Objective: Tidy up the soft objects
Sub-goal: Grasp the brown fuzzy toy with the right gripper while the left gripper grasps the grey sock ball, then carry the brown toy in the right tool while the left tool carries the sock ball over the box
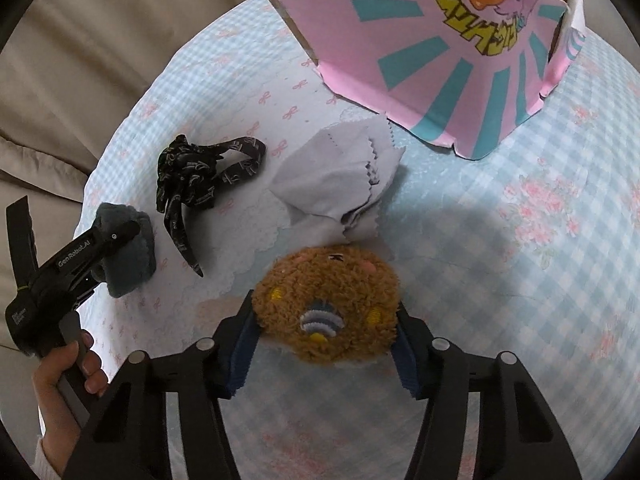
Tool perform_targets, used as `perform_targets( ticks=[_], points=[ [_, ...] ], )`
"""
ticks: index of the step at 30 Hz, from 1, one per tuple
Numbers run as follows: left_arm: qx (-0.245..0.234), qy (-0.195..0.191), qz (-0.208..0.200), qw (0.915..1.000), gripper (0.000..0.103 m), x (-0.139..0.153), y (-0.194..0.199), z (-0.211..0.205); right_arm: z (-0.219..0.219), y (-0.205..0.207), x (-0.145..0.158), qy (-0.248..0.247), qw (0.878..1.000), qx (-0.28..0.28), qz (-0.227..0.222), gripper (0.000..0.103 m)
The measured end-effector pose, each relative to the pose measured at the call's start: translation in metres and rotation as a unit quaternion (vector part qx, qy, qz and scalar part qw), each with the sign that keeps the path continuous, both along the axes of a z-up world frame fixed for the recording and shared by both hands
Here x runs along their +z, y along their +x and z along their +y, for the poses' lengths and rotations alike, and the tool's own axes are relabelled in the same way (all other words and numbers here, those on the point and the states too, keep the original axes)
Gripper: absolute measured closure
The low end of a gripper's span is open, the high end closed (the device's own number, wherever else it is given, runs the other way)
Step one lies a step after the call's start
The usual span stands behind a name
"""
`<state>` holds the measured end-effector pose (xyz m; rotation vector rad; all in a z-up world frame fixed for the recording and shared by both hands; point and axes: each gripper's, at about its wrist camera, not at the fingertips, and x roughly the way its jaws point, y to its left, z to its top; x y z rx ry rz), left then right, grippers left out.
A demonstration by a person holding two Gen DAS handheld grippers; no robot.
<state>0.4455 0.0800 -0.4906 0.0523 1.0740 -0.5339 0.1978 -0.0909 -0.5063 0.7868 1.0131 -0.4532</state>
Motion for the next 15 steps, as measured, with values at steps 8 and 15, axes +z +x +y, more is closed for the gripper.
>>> perform_targets(
  ticks=[8, 15],
  points=[
    [0.001, 0.005, -0.003, 1.0000, 0.056, 0.011, -0.013, -0.001, -0.001, -0.001, 0.007, 0.014, 1.000, 0.002, -0.004, 0.056],
    [0.018, -0.001, -0.005, 0.9998, 0.056, 0.053, -0.040, 0.015, 0.003, -0.011, 0.041, 0.016, 1.000, 0.018, -0.020, 0.056]
  ],
)
